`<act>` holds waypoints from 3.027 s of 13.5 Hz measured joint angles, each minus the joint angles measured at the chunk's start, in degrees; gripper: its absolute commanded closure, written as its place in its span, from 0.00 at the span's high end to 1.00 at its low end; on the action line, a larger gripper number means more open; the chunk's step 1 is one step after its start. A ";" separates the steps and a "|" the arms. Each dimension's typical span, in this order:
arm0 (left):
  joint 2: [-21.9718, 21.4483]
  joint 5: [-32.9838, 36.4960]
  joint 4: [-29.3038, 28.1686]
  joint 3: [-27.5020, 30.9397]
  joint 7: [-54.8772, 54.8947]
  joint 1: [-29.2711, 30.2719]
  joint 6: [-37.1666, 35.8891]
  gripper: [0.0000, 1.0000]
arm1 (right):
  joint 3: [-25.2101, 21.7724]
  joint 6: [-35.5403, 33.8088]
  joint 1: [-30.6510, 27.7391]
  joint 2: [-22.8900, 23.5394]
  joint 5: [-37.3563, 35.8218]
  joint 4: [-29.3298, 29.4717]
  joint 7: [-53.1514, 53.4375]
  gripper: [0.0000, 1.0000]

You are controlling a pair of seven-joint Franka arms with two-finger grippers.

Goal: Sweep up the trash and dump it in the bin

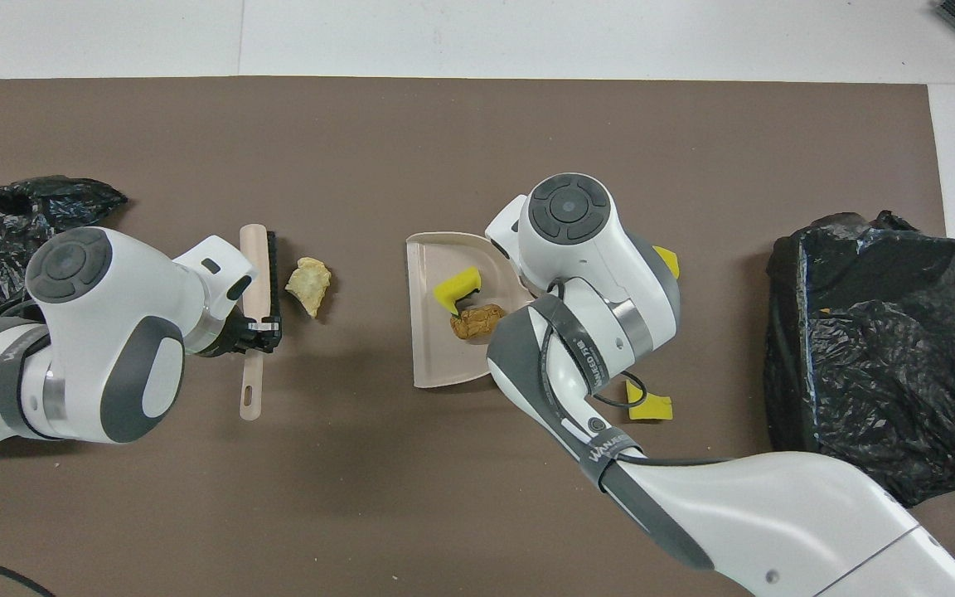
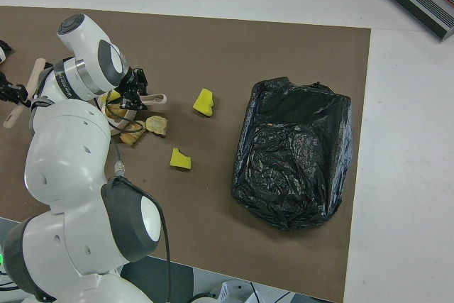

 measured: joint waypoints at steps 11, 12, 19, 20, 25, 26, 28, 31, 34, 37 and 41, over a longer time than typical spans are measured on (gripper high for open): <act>-0.26 -2.06 -1.94 -1.52 -2.25 -20.83 3.82 0.00 | -0.01 0.01 -0.08 -0.34 0.00 -0.60 0.66 0.00; -0.39 -2.13 -1.97 -1.11 -2.50 -20.73 3.82 0.00 | -0.01 0.02 -0.09 -0.34 0.00 -0.62 0.69 0.00; -0.93 -2.21 -2.24 0.36 -10.53 -16.08 2.91 0.00 | 0.01 0.10 -1.43 -0.58 0.08 -0.69 2.21 0.00; -1.52 -2.21 -2.63 0.14 -11.47 -16.17 2.71 0.00 | -0.03 0.15 -2.05 -0.89 0.08 -0.53 2.40 0.00; -6.90 -2.21 -9.24 -1.01 -20.51 -23.34 3.30 0.00 | -0.04 -6.45 -8.83 -9.17 0.07 -0.03 2.13 0.00; -8.41 -2.22 -11.15 -1.17 -24.08 -25.99 4.08 0.00 | -0.03 -9.41 -10.28 -11.65 0.08 -0.06 1.35 0.00; -11.48 -2.22 -14.70 -1.50 -31.19 -31.23 5.60 0.00 | -0.05 -14.28 -12.79 -16.56 0.07 -0.64 -0.10 0.00; -14.42 -2.22 -18.72 -1.65 -38.91 -36.92 8.75 0.00 | -0.02 -16.20 -16.92 -25.88 0.06 -5.95 -1.31 0.00; -14.42 -2.22 -22.02 -1.64 -41.57 -38.91 13.39 1.00 | -0.27 -18.33 -23.17 -34.50 0.05 -12.36 -8.54 0.00; -14.33 -2.21 -20.58 -0.63 -41.58 -37.68 13.88 1.00 | -2.13 -19.00 -32.48 -39.45 0.04 -17.89 -20.93 0.00; -13.84 0.91 -13.77 -0.20 -39.27 -29.54 10.08 1.00 | -4.26 -18.10 -42.19 -41.32 -4.89 -20.96 -29.90 0.00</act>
